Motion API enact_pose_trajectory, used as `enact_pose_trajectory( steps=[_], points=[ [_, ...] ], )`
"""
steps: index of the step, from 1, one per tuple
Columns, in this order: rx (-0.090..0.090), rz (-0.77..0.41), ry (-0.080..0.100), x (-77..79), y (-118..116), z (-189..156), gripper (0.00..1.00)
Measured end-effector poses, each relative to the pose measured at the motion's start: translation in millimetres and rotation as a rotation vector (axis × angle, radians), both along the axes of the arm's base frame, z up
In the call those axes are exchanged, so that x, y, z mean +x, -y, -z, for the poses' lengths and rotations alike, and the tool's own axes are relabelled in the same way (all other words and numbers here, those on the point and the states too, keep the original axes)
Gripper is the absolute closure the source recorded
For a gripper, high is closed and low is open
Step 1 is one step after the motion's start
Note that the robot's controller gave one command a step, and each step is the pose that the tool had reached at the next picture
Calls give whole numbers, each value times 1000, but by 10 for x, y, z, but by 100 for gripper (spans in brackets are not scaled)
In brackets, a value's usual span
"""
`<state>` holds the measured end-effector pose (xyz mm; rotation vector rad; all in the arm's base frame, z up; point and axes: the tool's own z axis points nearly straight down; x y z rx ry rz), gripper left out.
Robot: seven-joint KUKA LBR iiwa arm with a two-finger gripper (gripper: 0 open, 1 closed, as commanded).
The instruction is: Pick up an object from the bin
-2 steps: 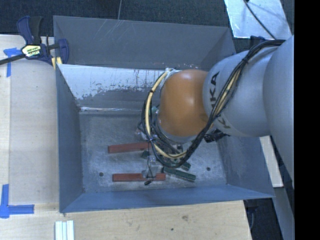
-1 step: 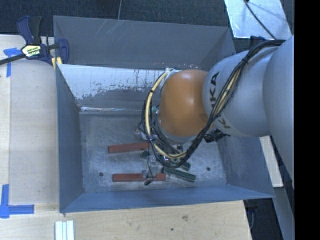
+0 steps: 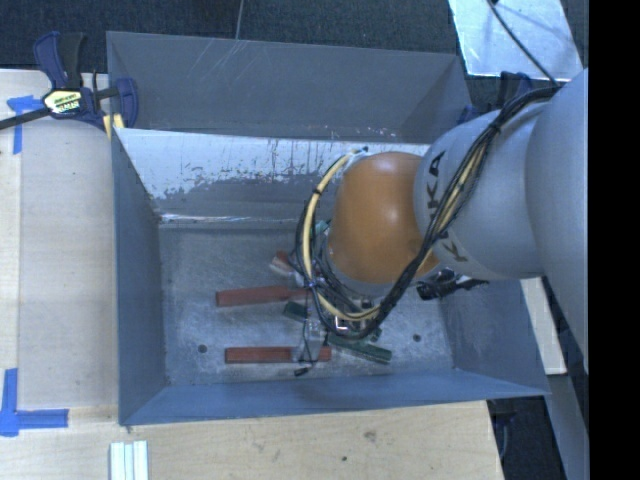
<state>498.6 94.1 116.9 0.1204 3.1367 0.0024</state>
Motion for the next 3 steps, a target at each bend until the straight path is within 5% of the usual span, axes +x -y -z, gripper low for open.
enact_pose_trajectory(
  steps=[2, 3],
  points=[
    [-1, 141, -3, -163, 78, 175, 0],
    [0, 42, 5, -142, 255, 467, 0]
  ],
)
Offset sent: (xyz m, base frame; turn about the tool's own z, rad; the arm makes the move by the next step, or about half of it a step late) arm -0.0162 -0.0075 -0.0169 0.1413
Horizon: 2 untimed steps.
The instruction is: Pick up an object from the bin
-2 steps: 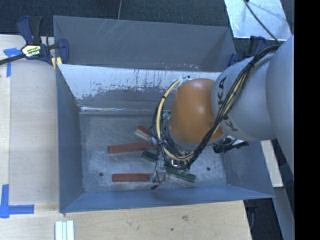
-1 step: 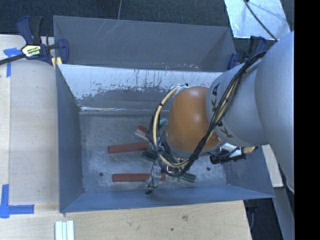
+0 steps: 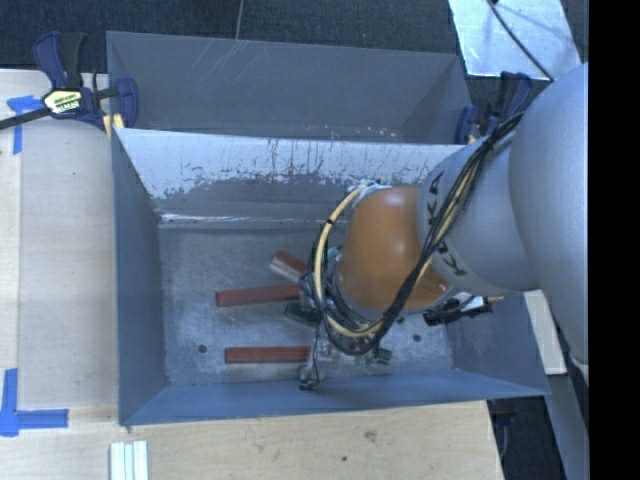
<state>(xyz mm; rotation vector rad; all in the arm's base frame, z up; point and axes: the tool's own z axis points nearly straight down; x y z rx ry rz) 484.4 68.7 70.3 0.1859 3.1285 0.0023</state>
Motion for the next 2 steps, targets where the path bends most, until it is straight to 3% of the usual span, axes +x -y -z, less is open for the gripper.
enact_pose_trajectory(
  steps=[1, 2],
  points=[
    [3, 181, 9, 34, -150, -40, 100],
    [3, 181, 9, 34, -150, -40, 100]
  ],
)
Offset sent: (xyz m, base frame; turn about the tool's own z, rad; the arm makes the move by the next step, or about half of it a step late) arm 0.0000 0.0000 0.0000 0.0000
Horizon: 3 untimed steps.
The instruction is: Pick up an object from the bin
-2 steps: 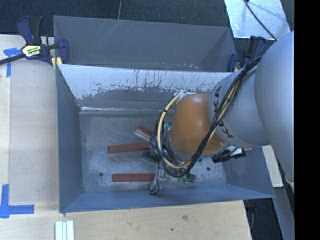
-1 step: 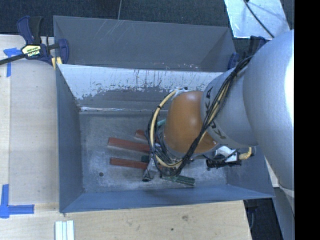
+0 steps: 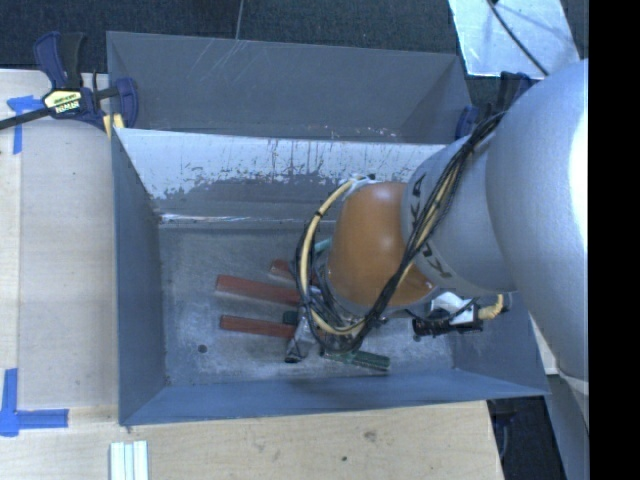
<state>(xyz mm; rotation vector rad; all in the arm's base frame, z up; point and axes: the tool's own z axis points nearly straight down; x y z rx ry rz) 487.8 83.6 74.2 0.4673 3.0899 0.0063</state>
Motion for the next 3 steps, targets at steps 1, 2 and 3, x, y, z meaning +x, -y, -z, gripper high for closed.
enact_pose_trajectory(
  steps=[1, 2, 3],
  points=[
    [0, 0, -5, -6, 1, -33, 100],
    [-2, 0, -16, -26, 6, -136, 100],
    [-3, -1, -23, -36, 10, -297, 100]
  ],
)
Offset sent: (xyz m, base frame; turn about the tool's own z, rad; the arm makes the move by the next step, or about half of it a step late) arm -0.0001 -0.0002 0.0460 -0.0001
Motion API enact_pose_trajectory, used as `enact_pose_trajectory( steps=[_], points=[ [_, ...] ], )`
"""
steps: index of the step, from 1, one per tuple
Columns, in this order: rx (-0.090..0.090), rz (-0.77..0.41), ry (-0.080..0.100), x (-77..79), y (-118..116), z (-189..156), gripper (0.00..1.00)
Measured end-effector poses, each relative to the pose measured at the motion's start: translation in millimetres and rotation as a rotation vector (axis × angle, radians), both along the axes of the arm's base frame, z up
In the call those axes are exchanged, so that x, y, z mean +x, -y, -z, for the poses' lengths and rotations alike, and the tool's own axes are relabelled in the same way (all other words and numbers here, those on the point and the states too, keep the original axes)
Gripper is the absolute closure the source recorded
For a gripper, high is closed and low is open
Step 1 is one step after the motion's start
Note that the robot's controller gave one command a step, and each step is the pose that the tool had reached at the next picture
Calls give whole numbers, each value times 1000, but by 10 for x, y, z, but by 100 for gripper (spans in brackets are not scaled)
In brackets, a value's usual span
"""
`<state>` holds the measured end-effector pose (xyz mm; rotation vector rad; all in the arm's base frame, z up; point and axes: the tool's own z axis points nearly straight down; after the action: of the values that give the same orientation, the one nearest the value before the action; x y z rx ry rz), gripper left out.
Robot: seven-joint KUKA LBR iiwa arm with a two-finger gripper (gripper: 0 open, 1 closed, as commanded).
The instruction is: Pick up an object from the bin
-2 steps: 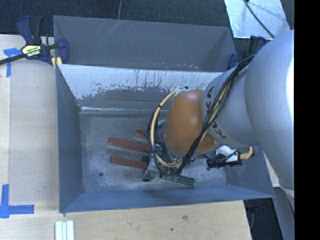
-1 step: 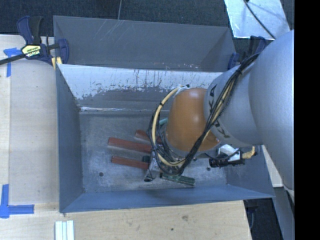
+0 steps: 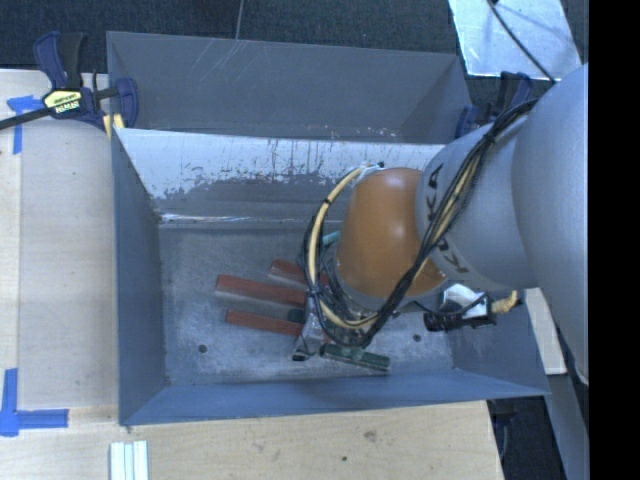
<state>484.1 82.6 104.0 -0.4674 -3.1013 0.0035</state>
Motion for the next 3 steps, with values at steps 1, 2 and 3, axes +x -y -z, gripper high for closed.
enact_pose_trajectory(
  steps=[1, 2, 3],
  points=[
    [0, -1, 0, 0, 1, -226, 100],
    [2, -1, 9, 17, 0, -406, 100],
    [1, -2, 6, 10, 3, -530, 100]
  ],
)
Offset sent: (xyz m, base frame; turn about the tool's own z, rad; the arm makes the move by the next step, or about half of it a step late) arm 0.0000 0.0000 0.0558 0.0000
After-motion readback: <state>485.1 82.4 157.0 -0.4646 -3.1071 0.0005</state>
